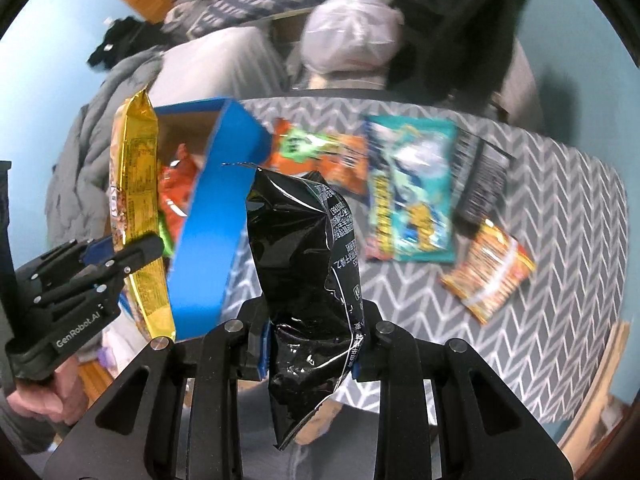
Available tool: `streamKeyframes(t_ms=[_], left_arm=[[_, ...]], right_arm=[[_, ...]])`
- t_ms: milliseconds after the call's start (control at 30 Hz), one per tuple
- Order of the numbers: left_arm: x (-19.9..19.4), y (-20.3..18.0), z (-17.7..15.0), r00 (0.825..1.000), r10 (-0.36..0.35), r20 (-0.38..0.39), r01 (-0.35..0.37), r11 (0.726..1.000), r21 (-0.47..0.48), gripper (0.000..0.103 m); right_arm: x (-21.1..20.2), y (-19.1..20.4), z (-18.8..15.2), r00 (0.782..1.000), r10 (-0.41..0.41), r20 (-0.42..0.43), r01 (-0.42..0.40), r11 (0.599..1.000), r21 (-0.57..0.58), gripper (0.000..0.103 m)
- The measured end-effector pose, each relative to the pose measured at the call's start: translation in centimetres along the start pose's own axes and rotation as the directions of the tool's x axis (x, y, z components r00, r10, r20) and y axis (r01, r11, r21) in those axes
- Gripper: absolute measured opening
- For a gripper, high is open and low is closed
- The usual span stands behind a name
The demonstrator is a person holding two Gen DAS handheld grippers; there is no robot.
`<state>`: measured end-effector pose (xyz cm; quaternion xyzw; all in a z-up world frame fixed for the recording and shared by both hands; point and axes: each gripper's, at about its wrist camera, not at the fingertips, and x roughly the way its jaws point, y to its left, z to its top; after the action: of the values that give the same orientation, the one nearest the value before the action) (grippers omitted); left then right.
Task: Organize snacks
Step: 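Lower both bags into the box and open both tools to release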
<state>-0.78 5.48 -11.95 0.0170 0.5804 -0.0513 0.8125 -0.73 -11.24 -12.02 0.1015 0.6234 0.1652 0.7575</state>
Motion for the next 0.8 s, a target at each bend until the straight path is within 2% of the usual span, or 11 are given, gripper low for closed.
streamKeyframes(t_ms=[233, 500, 800], left_arm=[[-0.1, 5.5, -0.3, 0.999, 0.034, 0.000, -0.034, 0.991, -0.126, 0.032], [0.8, 10.9, -0.3, 0.997, 0.079, -0.001, -0.077, 0.964, -0.253, 0.032], [2.7, 14.0, 0.7, 0.995, 0.103, -0.014, -0.102, 0.944, -0.315, 0.032]], right_arm=[[1.8, 4.7, 2.1, 0.999, 0.048, -0.016, -0.050, 0.994, -0.097, 0.025], [4.5, 11.0, 5.2, 0.996, 0.077, -0.046, -0.085, 0.974, -0.211, 0.025], [7.9, 15.8, 7.7, 0.994, 0.069, -0.085, -0.091, 0.955, -0.284, 0.026]])
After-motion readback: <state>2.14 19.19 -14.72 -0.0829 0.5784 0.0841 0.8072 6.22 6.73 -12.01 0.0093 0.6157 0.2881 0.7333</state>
